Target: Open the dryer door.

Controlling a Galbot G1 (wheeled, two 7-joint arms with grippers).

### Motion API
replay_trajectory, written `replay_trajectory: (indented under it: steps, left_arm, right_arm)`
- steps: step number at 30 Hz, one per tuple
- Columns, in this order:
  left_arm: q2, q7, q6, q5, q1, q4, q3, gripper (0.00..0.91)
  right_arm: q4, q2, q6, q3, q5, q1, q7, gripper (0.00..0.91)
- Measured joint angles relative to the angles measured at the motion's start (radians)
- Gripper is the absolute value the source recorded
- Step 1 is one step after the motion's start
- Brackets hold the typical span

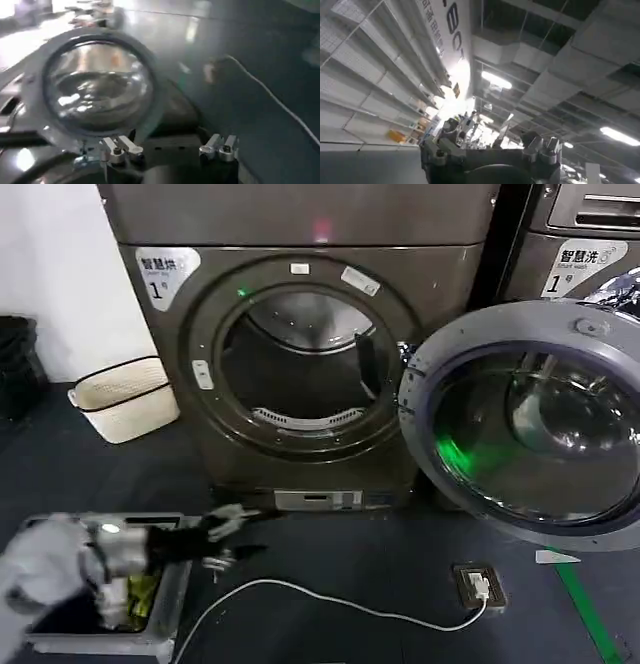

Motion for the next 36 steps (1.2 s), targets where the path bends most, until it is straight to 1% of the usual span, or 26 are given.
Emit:
replay_trajectory:
  steps: [3,6,8,10,12,15,17,19,22,27,36]
  left_arm:
    - [0.072,-0.069,-0.064,0.210,-0.010,0.056,-0.036,0.907]
    - [0.121,-0.116,-0.071,0.450,-0.009,0.108,-0.046,0.907]
    - [0.137,-0.128,-0.072,0.592,-0.014,0.138,-0.050,0.907]
    - [0.141,-0.127,-0.071,0.715,-0.021,0.167,-0.052,0.907]
    - [0.144,-0.113,-0.071,0.806,-0.017,0.188,-0.049,0.907]
    - [0.148,-0.092,-0.070,0.860,-0.008,0.216,-0.042,0.907]
    - [0.146,-0.091,-0.070,0.889,-0.007,0.225,-0.042,0.907]
    - [0.146,-0.090,-0.070,0.900,-0.007,0.231,-0.042,0.907]
    - [0.146,-0.085,-0.069,0.907,-0.004,0.237,-0.040,0.907]
    - [0.141,-0.084,-0.069,0.910,-0.001,0.244,-0.038,0.907]
    - [0.136,-0.085,-0.068,0.930,0.005,0.269,-0.028,0.907]
  right_arm:
    - [-0.018,-0.009,-0.007,-0.005,0.004,0.009,0.002,0.907]
    - [-0.023,-0.007,-0.010,-0.015,0.022,0.016,0.002,0.907]
    - [-0.024,-0.005,-0.011,-0.022,0.045,0.022,0.002,0.907]
    - [-0.024,-0.005,-0.010,-0.024,0.052,0.025,0.001,0.907]
    - [-0.024,-0.005,-0.009,-0.024,0.056,0.026,0.000,0.907]
    - [-0.022,-0.006,-0.008,-0.025,0.059,0.027,0.000,0.907]
    - [-0.022,-0.005,0.018,-0.031,0.080,0.028,-0.001,0.907]
    - [-0.024,-0.003,0.024,-0.033,0.084,0.028,-0.001,0.907]
    - [-0.030,-0.002,0.044,-0.034,0.092,0.028,-0.001,0.907]
    - [-0.032,0.004,0.069,-0.035,0.084,0.028,-0.010,0.907]
    - [-0.037,0.005,0.084,-0.047,0.088,0.030,-0.015,0.907]
